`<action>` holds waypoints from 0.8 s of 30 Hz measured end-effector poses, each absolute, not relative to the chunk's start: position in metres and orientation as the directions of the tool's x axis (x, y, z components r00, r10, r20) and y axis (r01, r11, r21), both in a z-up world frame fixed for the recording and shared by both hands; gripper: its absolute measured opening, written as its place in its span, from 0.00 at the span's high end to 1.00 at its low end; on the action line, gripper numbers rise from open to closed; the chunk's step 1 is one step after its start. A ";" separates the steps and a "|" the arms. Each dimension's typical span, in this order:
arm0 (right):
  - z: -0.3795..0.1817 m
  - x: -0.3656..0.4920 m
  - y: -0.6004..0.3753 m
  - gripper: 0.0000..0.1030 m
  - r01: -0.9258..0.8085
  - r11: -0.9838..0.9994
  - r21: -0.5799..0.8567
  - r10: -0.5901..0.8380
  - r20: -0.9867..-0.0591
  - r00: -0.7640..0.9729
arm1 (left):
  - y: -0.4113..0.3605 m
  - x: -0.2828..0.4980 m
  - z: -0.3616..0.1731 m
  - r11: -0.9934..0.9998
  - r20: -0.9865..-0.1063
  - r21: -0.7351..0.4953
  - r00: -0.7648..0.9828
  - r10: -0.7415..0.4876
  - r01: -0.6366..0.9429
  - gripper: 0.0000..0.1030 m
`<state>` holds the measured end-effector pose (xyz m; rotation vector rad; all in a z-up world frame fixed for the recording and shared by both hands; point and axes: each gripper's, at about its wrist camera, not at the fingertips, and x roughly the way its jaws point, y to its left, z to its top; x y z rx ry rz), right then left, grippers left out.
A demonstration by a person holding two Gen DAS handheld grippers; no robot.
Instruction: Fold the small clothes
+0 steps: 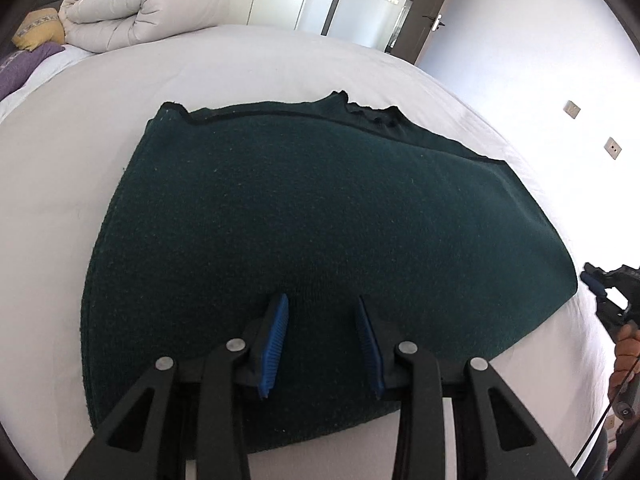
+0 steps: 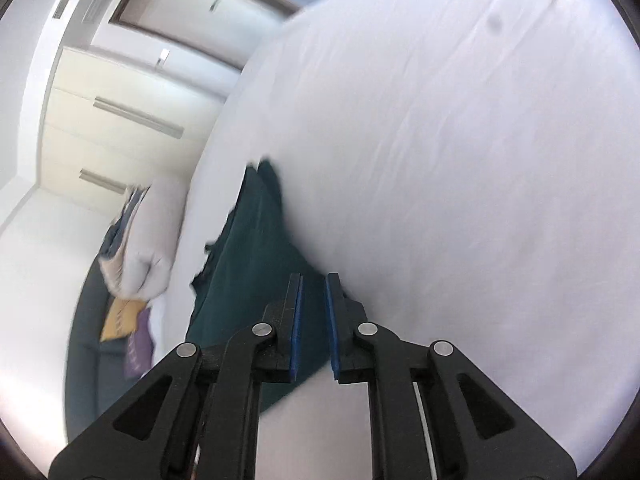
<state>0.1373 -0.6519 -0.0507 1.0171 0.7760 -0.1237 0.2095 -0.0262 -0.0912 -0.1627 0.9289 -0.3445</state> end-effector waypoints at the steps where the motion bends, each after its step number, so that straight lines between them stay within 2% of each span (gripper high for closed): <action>1: -0.043 0.139 -0.648 0.90 0.426 0.566 0.706 0.239 -0.635 0.734 | -0.027 0.210 -0.092 0.933 -0.754 -0.285 0.549 -0.361 0.221 0.63; 7: -0.009 0.166 -0.596 0.88 0.300 0.648 0.700 0.337 -0.617 0.711 | -0.026 0.210 -0.092 0.934 -0.753 -0.278 0.553 -0.358 0.225 0.63; 9: -0.004 0.189 -0.553 0.80 0.267 0.667 0.695 0.372 -0.621 0.690 | -0.028 0.210 -0.092 0.932 -0.752 -0.285 0.550 -0.363 0.225 0.63; 12: 0.000 0.210 -0.512 0.61 0.221 0.692 0.688 0.423 -0.634 0.648 | -0.027 0.210 -0.091 0.927 -0.749 -0.295 0.548 -0.374 0.230 0.63; 13: 0.000 0.221 -0.497 0.49 0.201 0.699 0.686 0.437 -0.632 0.640 | -0.027 0.210 -0.091 0.927 -0.748 -0.296 0.548 -0.375 0.231 0.63; 14: 0.000 0.232 -0.481 0.46 0.173 0.708 0.685 0.452 -0.627 0.634 | -0.026 0.210 -0.091 0.925 -0.746 -0.302 0.546 -0.380 0.232 0.63; 21: -0.007 0.307 -0.370 0.46 0.002 0.708 0.706 0.614 -0.616 0.493 | -0.020 0.215 -0.091 0.907 -0.736 -0.347 0.531 -0.420 0.236 0.63; 24: -0.024 0.332 -0.338 0.46 -0.019 0.705 0.709 0.643 -0.628 0.438 | -0.021 0.216 -0.091 0.907 -0.736 -0.346 0.530 -0.421 0.239 0.63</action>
